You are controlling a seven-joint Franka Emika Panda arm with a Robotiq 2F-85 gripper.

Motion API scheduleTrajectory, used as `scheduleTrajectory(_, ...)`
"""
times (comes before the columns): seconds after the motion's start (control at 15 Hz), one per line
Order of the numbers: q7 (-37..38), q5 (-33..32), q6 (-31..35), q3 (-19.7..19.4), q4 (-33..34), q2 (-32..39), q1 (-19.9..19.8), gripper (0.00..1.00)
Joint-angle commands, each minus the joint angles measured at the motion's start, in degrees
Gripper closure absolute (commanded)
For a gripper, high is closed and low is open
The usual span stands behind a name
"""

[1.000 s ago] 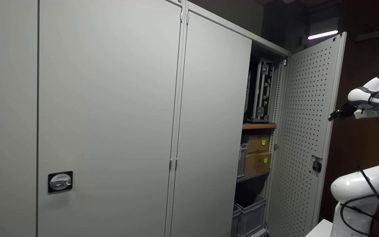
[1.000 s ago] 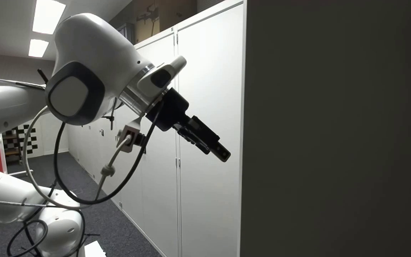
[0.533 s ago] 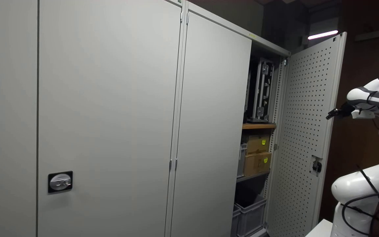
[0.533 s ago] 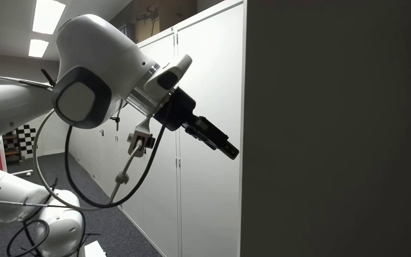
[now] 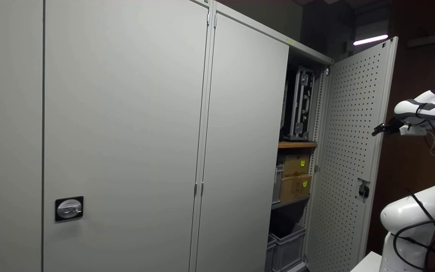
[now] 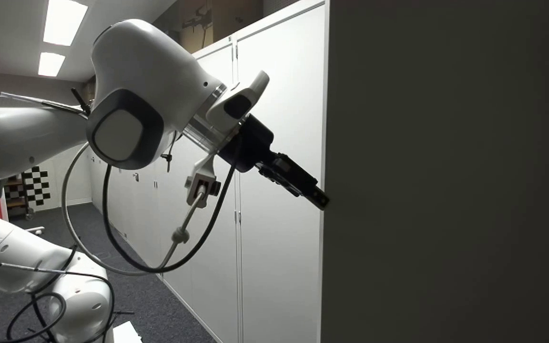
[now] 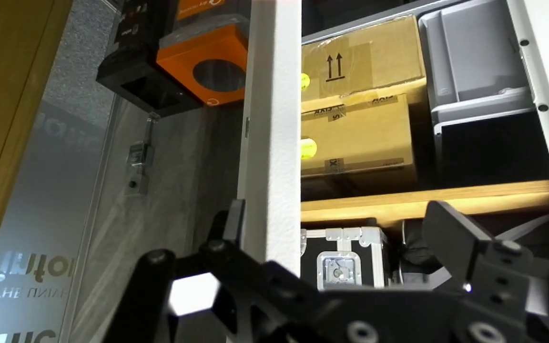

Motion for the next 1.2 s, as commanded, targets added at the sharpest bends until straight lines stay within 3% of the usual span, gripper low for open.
scheduleTrajectory(0.0, -1.10, 2.32, 1.20, -0.68, 3.42, 3.26, 0.55, 0.00)
scheduleTrajectory(1.13, -2.42, 5.74, 1.88, -1.82, 8.54, 10.69, 3.25, 0.00)
